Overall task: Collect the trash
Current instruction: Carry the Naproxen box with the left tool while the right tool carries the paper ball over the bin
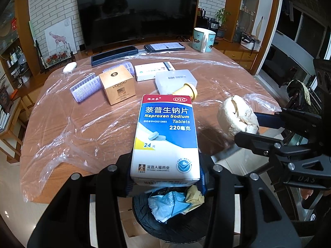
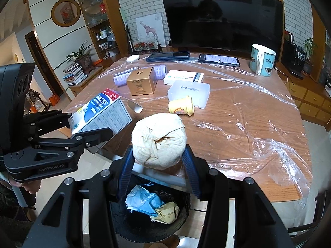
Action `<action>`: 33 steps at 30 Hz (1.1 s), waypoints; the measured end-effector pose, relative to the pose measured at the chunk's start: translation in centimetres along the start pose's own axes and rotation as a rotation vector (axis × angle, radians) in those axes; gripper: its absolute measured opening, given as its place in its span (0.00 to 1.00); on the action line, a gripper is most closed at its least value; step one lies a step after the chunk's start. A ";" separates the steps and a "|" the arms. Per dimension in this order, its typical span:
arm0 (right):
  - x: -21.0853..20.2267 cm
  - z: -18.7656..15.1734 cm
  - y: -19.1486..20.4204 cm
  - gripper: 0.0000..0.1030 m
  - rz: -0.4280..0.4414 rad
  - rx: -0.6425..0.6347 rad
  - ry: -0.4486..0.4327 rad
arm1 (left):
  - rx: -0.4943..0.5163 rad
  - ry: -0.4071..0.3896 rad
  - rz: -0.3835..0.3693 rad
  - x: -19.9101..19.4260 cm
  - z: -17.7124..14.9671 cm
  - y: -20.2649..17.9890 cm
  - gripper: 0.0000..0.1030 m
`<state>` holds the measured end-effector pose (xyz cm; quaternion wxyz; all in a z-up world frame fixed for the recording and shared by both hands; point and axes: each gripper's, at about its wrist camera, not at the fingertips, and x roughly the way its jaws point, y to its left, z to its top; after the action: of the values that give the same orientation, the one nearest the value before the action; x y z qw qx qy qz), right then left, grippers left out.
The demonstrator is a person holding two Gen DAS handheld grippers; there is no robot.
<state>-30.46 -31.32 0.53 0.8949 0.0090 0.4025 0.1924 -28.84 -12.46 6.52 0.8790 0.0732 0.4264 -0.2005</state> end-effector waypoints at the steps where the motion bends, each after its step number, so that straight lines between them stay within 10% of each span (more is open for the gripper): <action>1: -0.1 -0.1 0.0 0.46 0.002 0.000 0.000 | 0.001 0.001 -0.001 -0.2 -0.2 -0.2 0.46; 33: -2.5 -4.5 0.9 0.46 0.091 -0.071 0.067 | -0.001 0.086 -0.013 -2.6 -6.5 -3.7 0.46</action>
<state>-35.50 -32.00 -0.60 0.8710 -0.0110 0.4244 0.2472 -36.52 -13.16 4.58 0.8585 0.0786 0.4645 -0.2026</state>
